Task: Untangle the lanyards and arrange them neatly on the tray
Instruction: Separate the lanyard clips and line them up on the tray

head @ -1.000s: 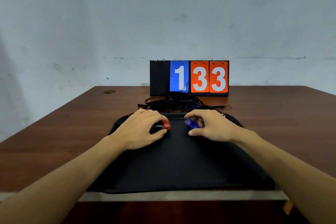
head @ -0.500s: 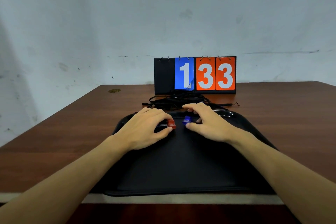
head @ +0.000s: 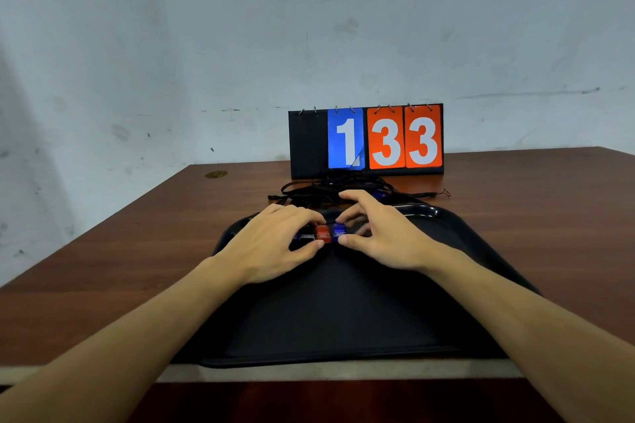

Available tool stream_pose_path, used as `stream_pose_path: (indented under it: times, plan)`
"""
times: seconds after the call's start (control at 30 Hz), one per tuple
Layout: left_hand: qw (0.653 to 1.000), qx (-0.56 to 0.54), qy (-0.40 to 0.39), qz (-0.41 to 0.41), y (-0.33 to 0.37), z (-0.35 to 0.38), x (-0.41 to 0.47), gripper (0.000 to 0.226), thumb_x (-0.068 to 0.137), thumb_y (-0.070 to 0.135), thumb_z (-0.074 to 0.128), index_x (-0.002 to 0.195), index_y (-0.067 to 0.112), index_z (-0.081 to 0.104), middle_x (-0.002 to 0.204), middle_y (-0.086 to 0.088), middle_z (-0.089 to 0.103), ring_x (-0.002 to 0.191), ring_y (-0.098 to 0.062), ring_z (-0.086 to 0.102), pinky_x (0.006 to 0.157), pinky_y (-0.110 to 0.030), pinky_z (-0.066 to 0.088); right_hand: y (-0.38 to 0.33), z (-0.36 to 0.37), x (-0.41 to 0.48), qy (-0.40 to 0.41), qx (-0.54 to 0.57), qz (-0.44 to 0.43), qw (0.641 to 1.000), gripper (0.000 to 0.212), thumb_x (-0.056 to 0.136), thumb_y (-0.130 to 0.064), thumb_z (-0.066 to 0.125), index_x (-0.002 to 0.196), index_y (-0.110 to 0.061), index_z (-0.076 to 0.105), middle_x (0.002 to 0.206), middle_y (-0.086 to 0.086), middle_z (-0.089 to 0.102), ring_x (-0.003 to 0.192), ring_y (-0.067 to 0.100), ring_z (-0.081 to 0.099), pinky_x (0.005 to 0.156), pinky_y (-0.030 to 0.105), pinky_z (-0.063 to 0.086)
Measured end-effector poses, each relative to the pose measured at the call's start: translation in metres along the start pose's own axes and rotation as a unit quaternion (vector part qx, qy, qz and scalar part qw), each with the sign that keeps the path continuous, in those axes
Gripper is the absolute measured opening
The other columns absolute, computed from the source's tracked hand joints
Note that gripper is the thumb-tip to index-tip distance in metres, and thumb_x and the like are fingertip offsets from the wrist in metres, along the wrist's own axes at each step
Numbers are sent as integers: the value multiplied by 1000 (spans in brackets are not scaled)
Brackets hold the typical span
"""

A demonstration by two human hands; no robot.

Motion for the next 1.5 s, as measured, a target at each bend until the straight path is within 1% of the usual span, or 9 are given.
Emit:
stream_pose_path:
  times: [0.23, 0.47, 0.67, 0.77, 0.9, 1.03, 1.1, 1.23, 1.5]
  plan:
    - [1000, -5, 2, 5, 0, 0, 1, 36, 91, 46, 50, 124, 32, 51, 117, 16, 59, 107, -1, 51, 101, -23, 35, -2, 4, 0, 1, 14, -5, 1000, 72, 88, -19, 66, 146, -25, 24, 123, -3, 58, 103, 8, 60, 88, 19, 49]
    - [1000, -12, 12, 3, 0, 0, -1, 43, 90, 47, 50, 129, 30, 46, 119, 14, 59, 109, -4, 52, 101, -25, 36, 1, 6, 0, -8, 41, 10, 999, 71, 87, -18, 67, 145, -23, 27, 125, -1, 56, 111, 11, 56, 97, 27, 48]
    - [1000, -20, 16, -12, -2, 0, -2, 49, 89, 53, 42, 133, 30, 39, 119, 12, 58, 109, -6, 51, 99, -24, 36, 2, 3, 0, 4, 78, 22, 997, 66, 89, -16, 64, 144, -23, 28, 118, -4, 54, 105, 10, 59, 88, 20, 49]
    - [999, -17, 16, -24, -3, 0, -2, 47, 90, 52, 42, 133, 31, 38, 121, 12, 56, 111, -7, 50, 99, -23, 35, 3, 0, 0, 39, 83, 40, 995, 57, 90, -19, 63, 140, -23, 36, 114, -5, 56, 98, 5, 59, 78, 13, 47]
    - [999, -16, 21, -32, 0, -6, -3, 42, 94, 43, 44, 133, 30, 38, 125, 10, 54, 113, -8, 46, 94, -19, 29, 10, -10, -2, 154, 88, 97, 979, 32, 93, -15, 58, 125, -20, 55, 104, -5, 62, 87, 0, 57, 66, 8, 42]
    - [999, 31, 8, 8, 9, -13, 1, 42, 96, 43, 33, 133, 26, 40, 127, 9, 52, 112, -9, 48, 96, -16, 26, 25, -42, 3, 206, 62, 139, 967, 16, 92, -12, 57, 105, -19, 64, 100, -5, 63, 85, 2, 56, 72, 12, 45]
    - [999, 30, 16, 16, 13, -15, 11, 44, 95, 44, 27, 132, 25, 43, 127, 9, 53, 113, -10, 49, 99, -18, 27, 34, -58, 8, 198, 42, 153, 967, 13, 92, -12, 58, 100, -19, 66, 98, -5, 62, 89, 6, 57, 74, 16, 46]
    - [998, -33, 39, -29, 17, -16, 49, 31, 98, 37, 35, 121, 26, 53, 115, 13, 58, 104, -3, 53, 100, -22, 33, 56, -74, 19, 139, 0, 162, 977, 11, 93, -14, 58, 94, -23, 64, 96, -6, 62, 85, 5, 57, 64, 9, 39]
    - [987, -106, -15, -120, -14, 5, 121, 24, 96, 23, 46, 103, 20, 69, 107, 7, 62, 101, -11, 58, 91, -30, 47, 78, -78, 57, 71, -57, 110, 990, 10, 92, -16, 60, 93, -20, 68, 93, -8, 63, 82, 2, 56, 70, 9, 41]
Point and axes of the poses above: each hand's wrist, its own x-axis towards the middle knuckle, its own z-axis out of the palm, y = z × x, the point moved 3 cm from there along x, towards the middle knuckle
